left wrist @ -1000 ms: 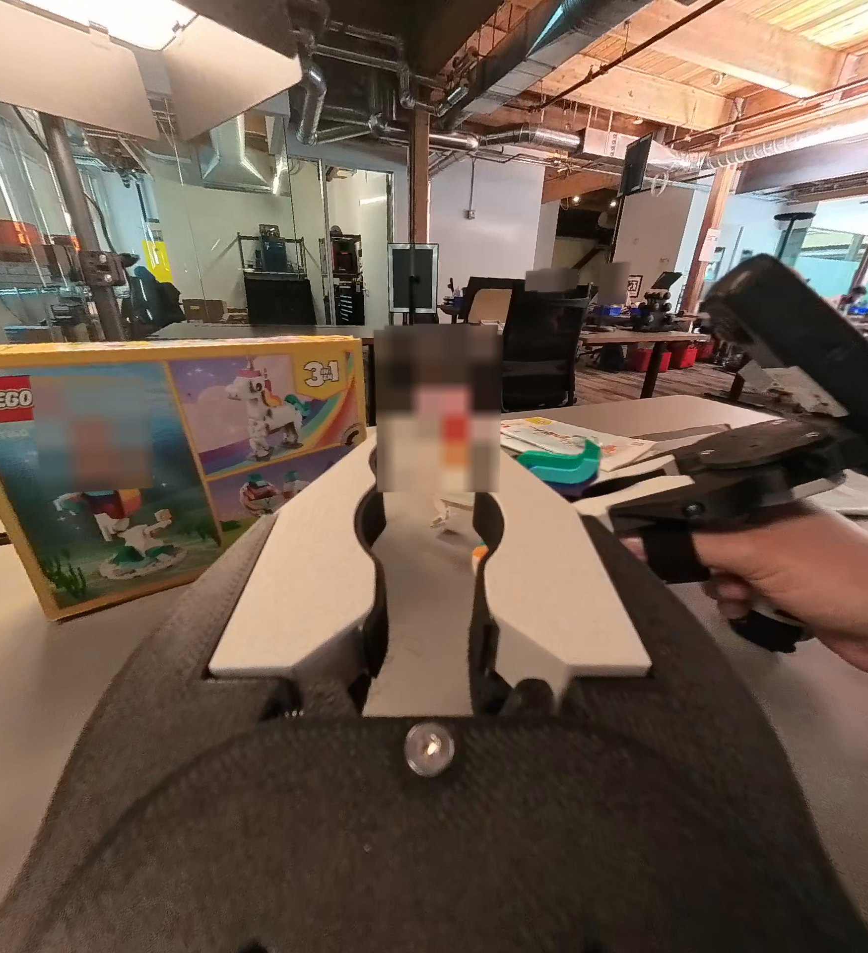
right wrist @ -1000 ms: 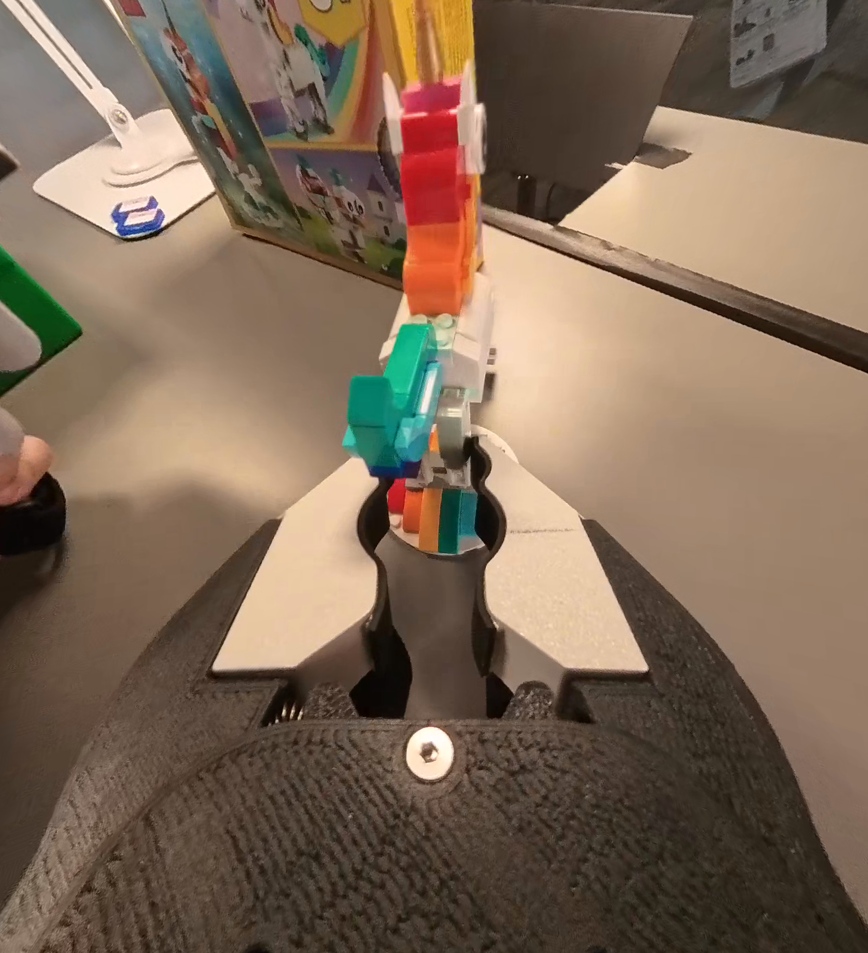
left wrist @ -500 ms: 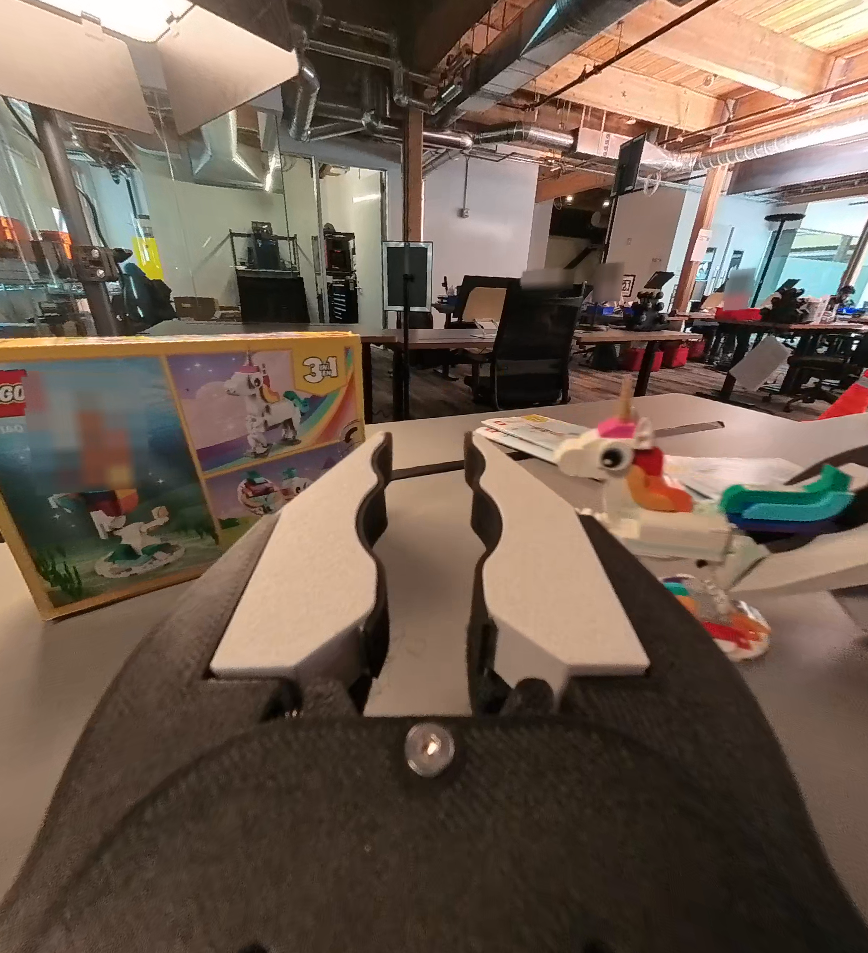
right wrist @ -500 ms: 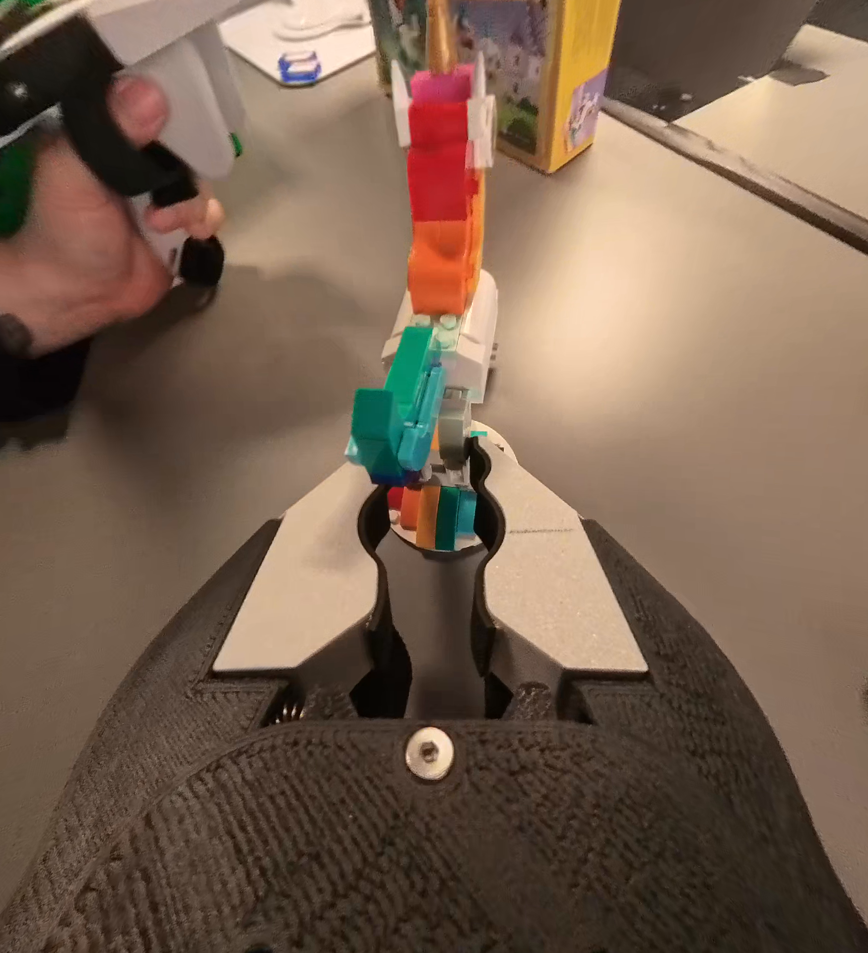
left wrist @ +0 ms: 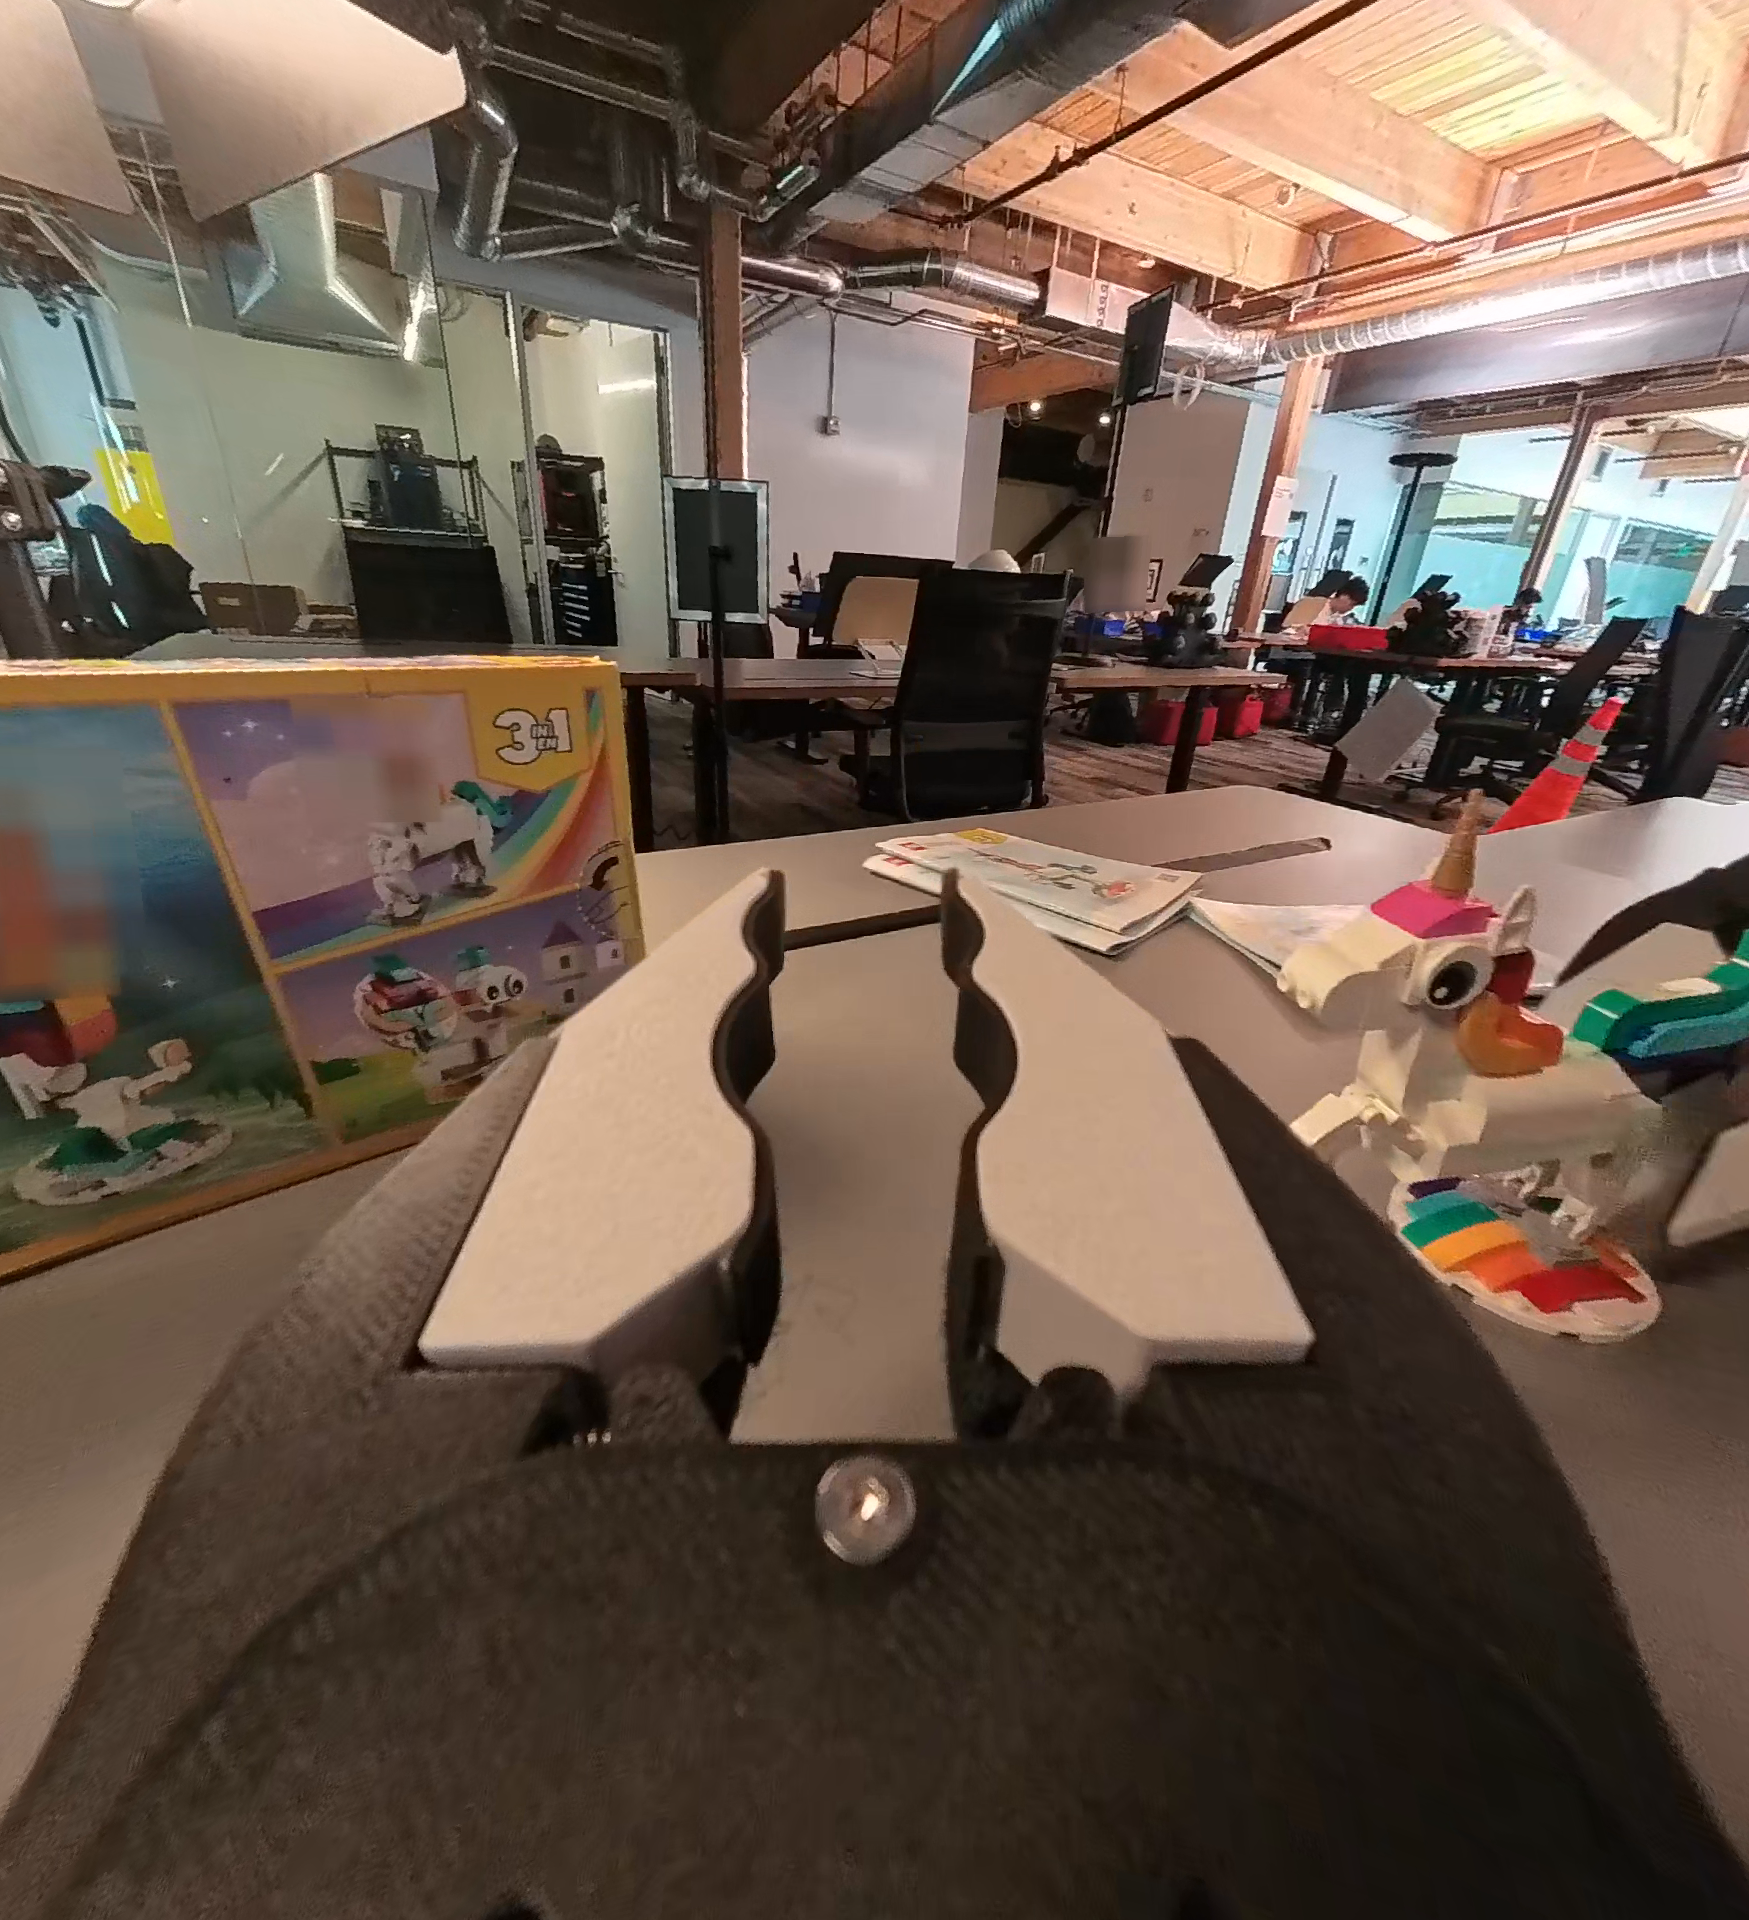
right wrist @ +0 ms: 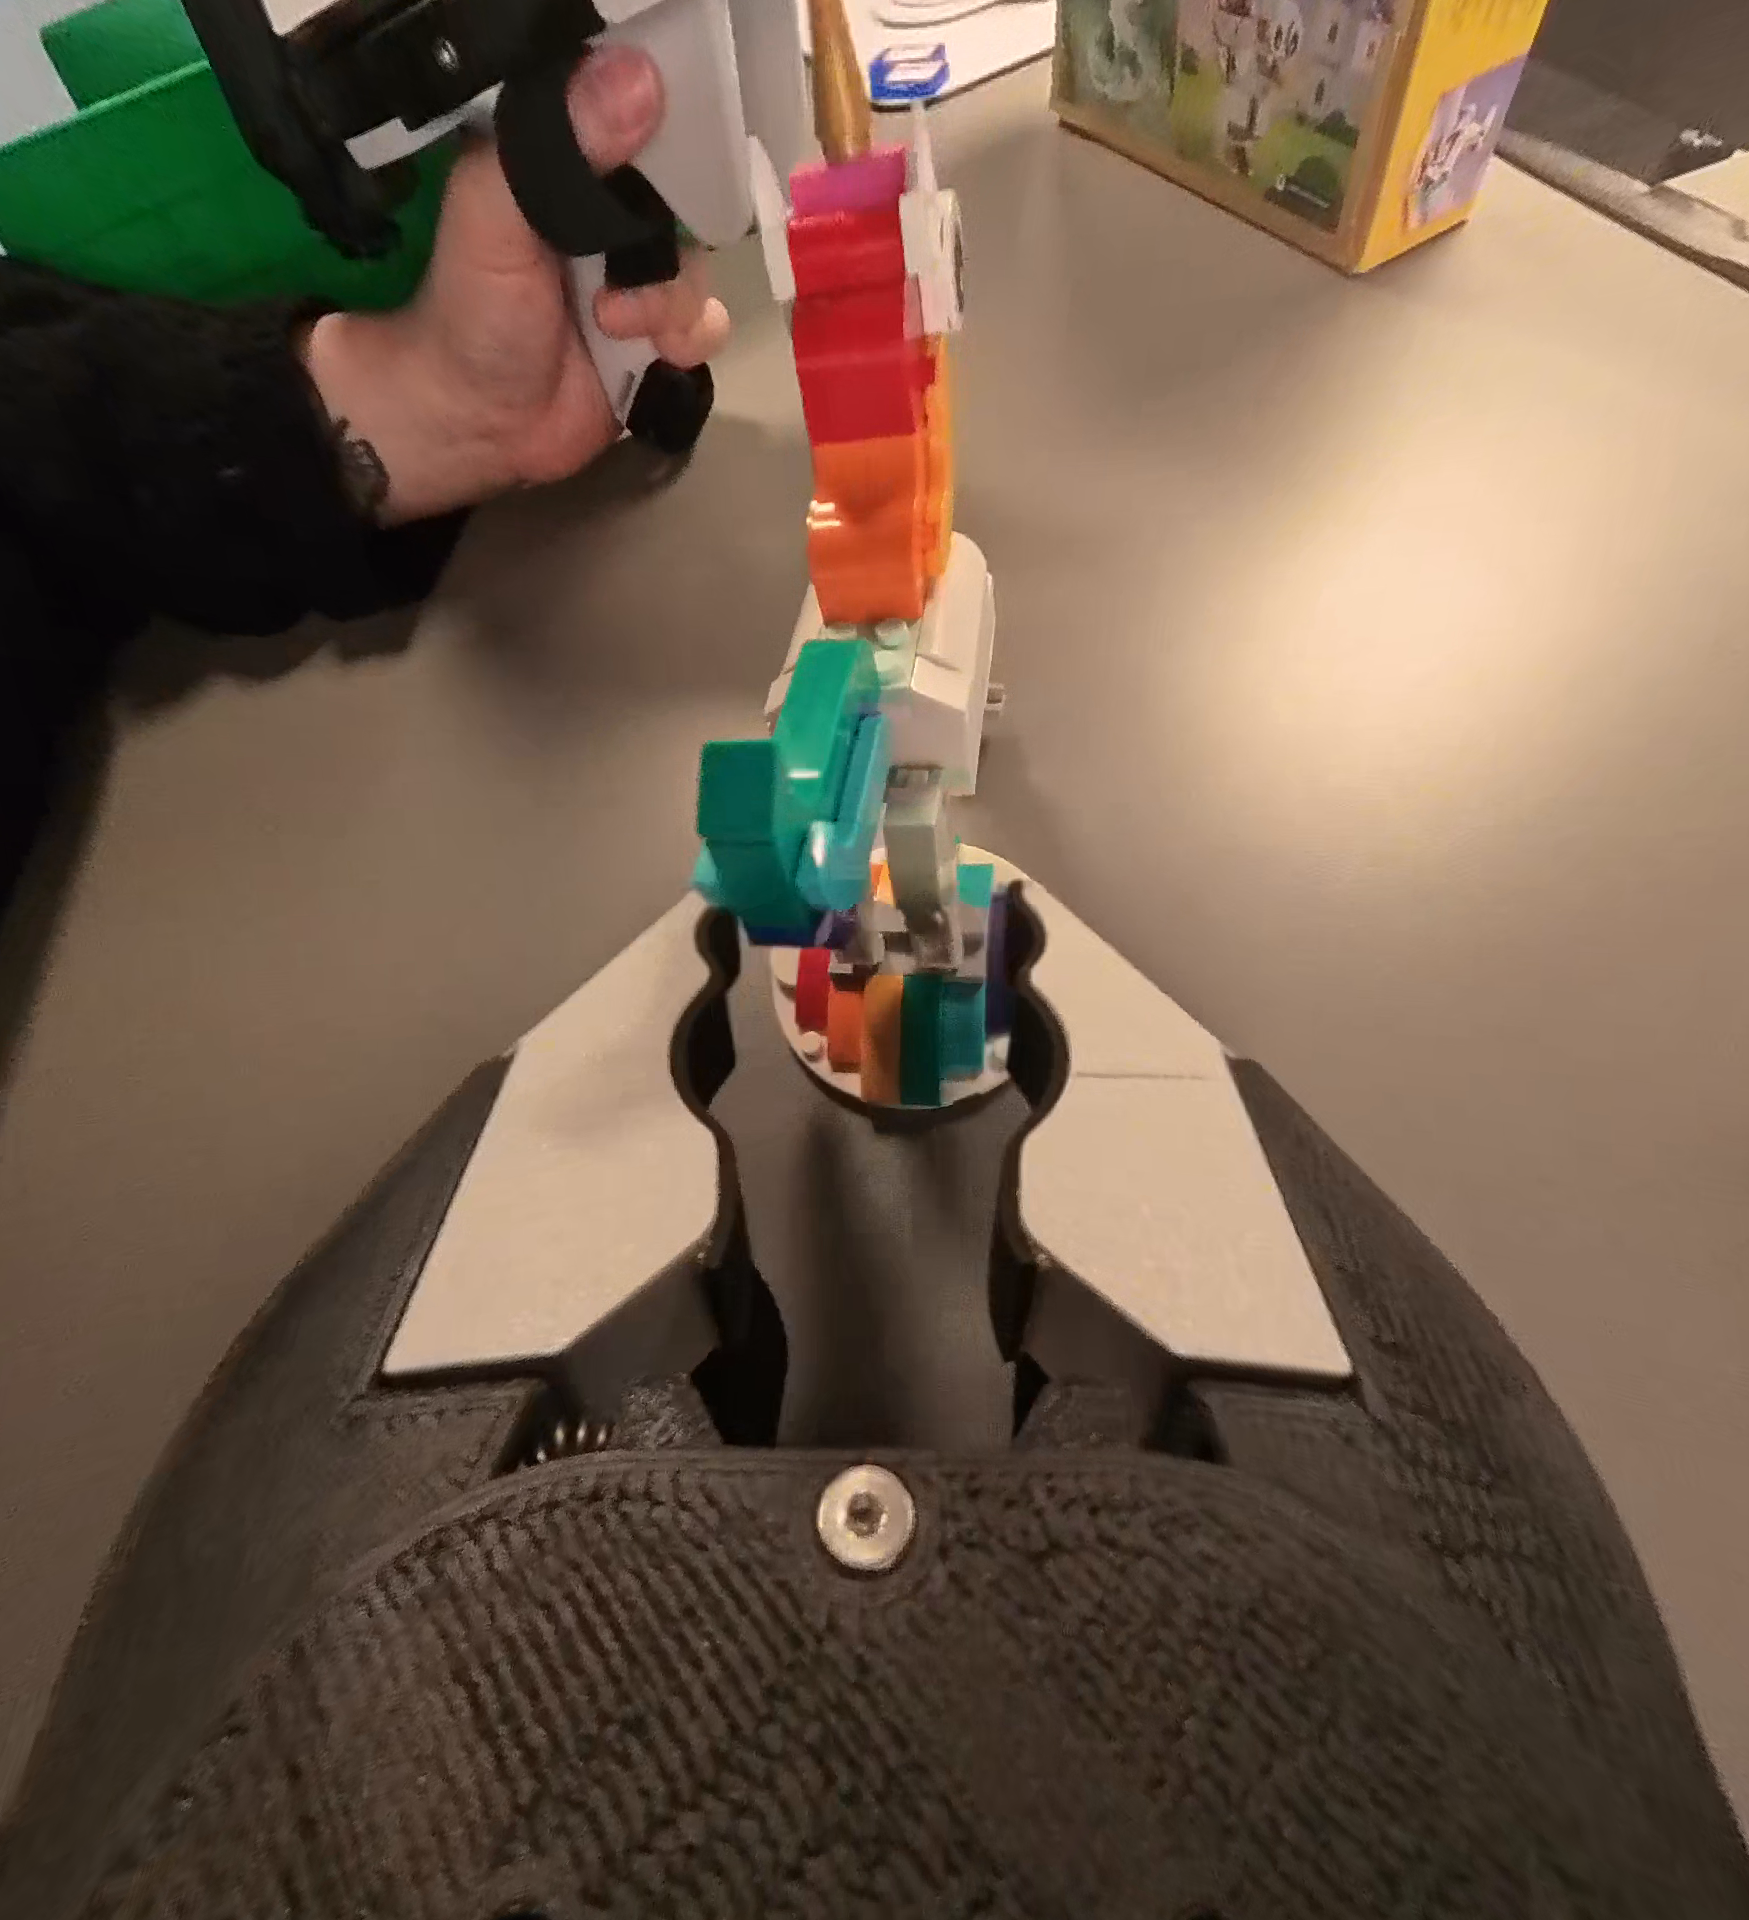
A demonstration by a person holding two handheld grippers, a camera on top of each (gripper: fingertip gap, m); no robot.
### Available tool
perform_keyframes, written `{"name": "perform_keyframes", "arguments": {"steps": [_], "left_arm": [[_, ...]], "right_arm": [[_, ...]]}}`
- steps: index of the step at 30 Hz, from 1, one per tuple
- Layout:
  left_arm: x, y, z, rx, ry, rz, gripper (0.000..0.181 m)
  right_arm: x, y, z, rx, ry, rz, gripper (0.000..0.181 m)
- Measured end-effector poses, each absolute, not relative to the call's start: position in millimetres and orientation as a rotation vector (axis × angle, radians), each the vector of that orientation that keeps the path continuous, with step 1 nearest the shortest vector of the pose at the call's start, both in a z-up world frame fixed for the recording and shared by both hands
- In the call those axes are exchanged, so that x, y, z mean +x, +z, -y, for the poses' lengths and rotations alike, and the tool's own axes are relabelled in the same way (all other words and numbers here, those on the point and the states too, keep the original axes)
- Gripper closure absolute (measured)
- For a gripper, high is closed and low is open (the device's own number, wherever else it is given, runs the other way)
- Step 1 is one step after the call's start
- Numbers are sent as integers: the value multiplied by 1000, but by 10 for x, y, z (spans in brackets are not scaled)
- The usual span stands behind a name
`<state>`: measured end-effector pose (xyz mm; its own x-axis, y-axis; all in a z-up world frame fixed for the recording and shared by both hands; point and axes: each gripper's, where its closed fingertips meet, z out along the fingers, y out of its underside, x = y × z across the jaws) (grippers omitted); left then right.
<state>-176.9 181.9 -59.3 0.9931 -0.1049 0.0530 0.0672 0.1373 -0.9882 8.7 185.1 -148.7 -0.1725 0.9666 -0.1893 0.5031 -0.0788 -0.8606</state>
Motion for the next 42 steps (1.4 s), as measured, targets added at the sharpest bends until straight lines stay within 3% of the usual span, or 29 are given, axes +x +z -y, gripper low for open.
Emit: {"name": "perform_keyframes", "arguments": {"steps": [5,11,16,21,24,33,37,42], "left_arm": [[-1749,-582,-1813,-1419,-149,-34,151],[-1716,-575,-1812,-1412,-166,-41,149],[-1530,-500,-1767,-1360,-273,-129,136],[-1412,-492,-1754,-1345,-346,-169,130],[-1370,-492,-1749,-1344,-347,-192,130],[-1226,-484,-1705,-1332,-411,-273,125],[-1013,-538,-1721,-1359,-536,-363,102],[-920,-583,-1728,-1375,-540,-400,101]], "right_arm": [[185,-1413,-1864,-1594,1183,1585,118],[339,-1431,-1783,-1632,1150,1545,117],[373,-1376,-1820,-1607,1095,1479,115],[267,-871,-1912,-1502,1018,1346,104],[101,-728,-1822,-1527,963,1467,102],[30,-1081,-1912,-1671,655,1832,97],[212,-1201,-1909,-1761,851,1664,94],[74,-1096,-1905,-1667,1023,1471,100]]}}
